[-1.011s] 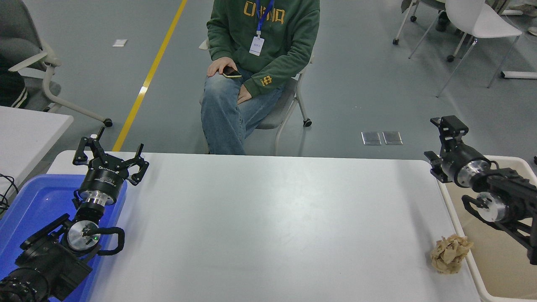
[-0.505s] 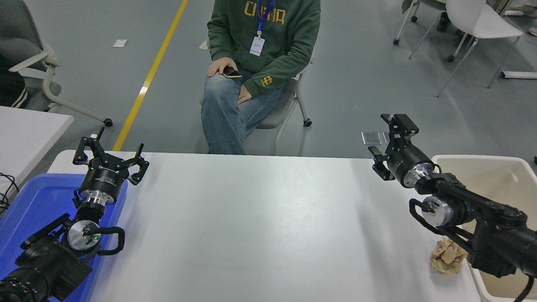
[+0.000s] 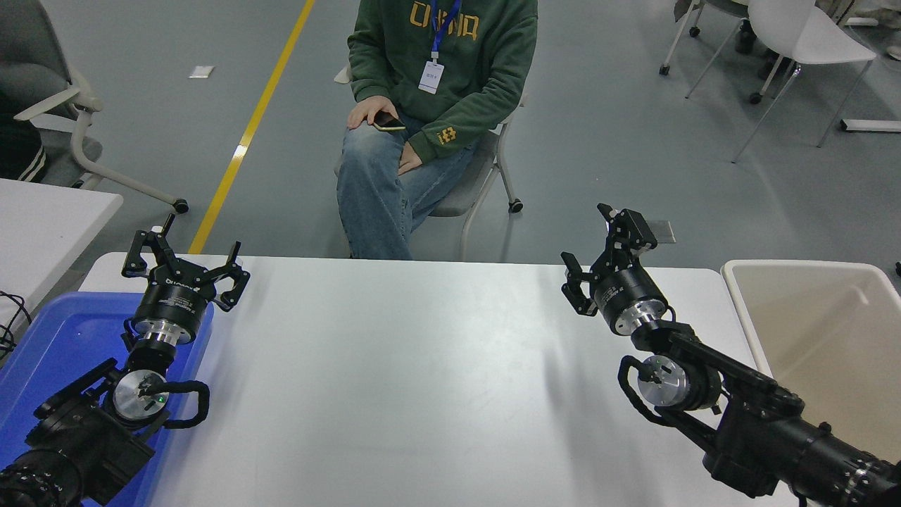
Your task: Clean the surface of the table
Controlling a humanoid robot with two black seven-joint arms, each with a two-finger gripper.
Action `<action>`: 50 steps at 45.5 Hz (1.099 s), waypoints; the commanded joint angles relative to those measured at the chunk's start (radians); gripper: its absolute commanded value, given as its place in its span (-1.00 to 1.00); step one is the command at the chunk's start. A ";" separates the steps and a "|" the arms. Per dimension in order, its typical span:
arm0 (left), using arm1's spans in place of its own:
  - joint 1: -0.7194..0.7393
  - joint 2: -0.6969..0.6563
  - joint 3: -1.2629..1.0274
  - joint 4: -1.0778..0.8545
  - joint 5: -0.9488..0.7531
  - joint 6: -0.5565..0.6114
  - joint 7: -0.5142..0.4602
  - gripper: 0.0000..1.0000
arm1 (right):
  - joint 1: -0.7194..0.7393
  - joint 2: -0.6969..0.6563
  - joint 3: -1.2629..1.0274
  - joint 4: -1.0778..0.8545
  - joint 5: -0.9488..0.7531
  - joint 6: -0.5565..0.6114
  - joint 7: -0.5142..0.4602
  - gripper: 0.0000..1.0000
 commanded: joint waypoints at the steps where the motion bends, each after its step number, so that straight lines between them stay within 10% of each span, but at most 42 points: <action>1: 0.000 0.000 0.000 0.000 0.000 0.000 0.000 1.00 | -0.023 0.007 0.024 0.000 0.002 0.001 0.007 1.00; 50: 0.000 0.000 0.000 0.000 0.000 0.000 0.000 1.00 | 0.253 -0.709 -0.552 0.290 -0.083 0.001 -0.010 1.00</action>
